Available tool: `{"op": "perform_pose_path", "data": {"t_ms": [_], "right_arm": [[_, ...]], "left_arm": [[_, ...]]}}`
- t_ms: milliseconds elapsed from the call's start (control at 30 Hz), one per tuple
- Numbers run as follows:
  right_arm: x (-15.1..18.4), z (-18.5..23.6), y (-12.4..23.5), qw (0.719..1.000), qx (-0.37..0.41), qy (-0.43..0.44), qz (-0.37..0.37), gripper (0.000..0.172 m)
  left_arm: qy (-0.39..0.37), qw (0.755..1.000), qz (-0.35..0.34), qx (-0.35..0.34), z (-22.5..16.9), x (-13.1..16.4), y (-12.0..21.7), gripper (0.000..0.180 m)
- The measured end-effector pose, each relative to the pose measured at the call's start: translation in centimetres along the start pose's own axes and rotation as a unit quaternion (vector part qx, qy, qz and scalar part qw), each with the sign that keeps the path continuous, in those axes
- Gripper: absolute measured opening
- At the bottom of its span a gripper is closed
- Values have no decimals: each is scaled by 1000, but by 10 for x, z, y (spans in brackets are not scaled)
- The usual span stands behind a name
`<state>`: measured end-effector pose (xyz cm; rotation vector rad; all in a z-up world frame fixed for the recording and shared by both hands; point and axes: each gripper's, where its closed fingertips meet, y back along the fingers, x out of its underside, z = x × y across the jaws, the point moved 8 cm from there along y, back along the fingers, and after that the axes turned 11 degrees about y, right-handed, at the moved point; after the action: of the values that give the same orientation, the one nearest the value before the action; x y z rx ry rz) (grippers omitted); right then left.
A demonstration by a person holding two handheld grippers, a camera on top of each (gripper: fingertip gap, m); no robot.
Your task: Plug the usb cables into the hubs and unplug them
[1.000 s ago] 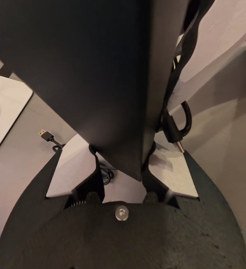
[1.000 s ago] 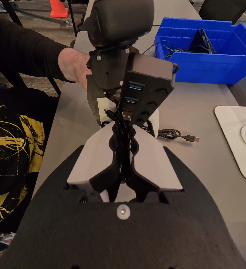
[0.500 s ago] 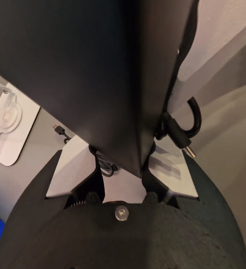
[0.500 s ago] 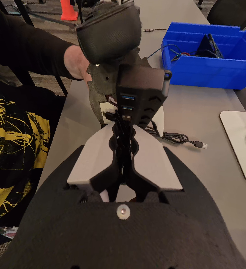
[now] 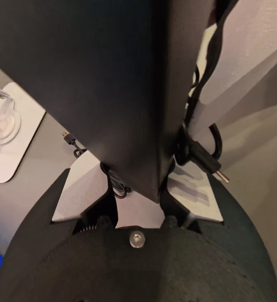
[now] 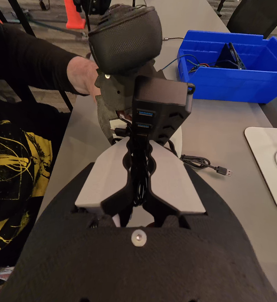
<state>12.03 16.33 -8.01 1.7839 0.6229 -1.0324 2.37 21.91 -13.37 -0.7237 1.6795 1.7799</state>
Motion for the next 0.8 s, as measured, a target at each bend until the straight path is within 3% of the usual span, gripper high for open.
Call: {"op": "perform_pose_path", "data": {"t_ms": [33,167,300,400,633,667,767,800], "right_arm": [[0,-2,2,1000,2,-6,4,17],[8,-8,19,999,33,-8,35,59],[16,-5,24,997,46,8,60,66],[22,-2,10,996,18,5,91,72],[9,-9,-10,998,-4,-62,-14,87],[7,-8,-13,998,-10,-64,-22,88],[5,-9,-16,996,-20,-75,-48,60],[6,-10,-16,995,-24,-79,-49,60]], "left_arm": [[10,1000,0,-1,2,0,0,68],[71,997,-21,24,14,4,4,69],[100,993,-33,60,16,3,5,69],[73,995,-31,60,7,-1,3,69],[18,999,10,30,-11,-4,-7,70],[11,999,16,28,-14,-4,-9,73],[12,999,19,33,-18,-3,-13,72],[17,999,17,37,-17,-3,-13,72]]}}
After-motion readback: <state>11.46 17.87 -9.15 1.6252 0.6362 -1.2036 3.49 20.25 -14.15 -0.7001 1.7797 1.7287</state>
